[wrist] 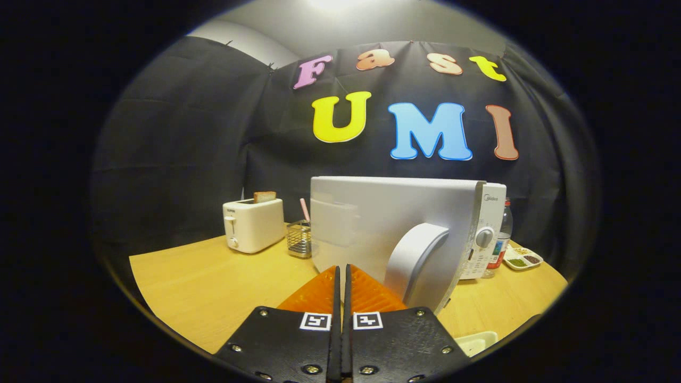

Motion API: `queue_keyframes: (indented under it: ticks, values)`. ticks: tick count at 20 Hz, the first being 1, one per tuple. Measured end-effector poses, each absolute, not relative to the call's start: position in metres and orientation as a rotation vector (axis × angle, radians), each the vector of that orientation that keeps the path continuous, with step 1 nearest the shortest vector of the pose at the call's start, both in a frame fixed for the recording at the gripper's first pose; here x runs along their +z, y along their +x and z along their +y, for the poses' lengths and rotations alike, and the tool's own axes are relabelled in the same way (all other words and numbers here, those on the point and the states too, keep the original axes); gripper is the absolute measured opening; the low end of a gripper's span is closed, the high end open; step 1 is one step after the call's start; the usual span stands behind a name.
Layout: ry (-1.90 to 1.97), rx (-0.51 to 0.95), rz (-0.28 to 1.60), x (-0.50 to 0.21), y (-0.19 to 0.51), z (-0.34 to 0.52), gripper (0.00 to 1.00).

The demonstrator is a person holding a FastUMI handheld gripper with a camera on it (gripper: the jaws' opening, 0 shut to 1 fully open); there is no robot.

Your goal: Open the microwave, put the food inside, and close the microwave door.

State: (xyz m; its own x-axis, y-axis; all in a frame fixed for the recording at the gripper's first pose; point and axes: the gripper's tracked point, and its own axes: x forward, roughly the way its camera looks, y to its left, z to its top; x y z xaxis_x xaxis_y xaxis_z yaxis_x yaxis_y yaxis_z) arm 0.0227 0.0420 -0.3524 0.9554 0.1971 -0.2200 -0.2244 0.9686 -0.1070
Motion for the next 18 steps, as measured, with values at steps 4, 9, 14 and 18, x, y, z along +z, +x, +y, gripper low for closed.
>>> queue_keyframes:
  ticks: [4, 9, 14, 18]
  values:
    - [-0.134, 0.136, 0.215, -0.351, 0.05, 0.005, 0.01]
    - [-0.113, 0.049, 0.222, -0.352, 0.092, -0.031, 0.01]
    - [-0.086, -0.03, 0.227, -0.349, 0.137, -0.059, 0.01]
    - [-0.122, -0.083, 0.215, -0.348, 0.172, -0.073, 0.01]
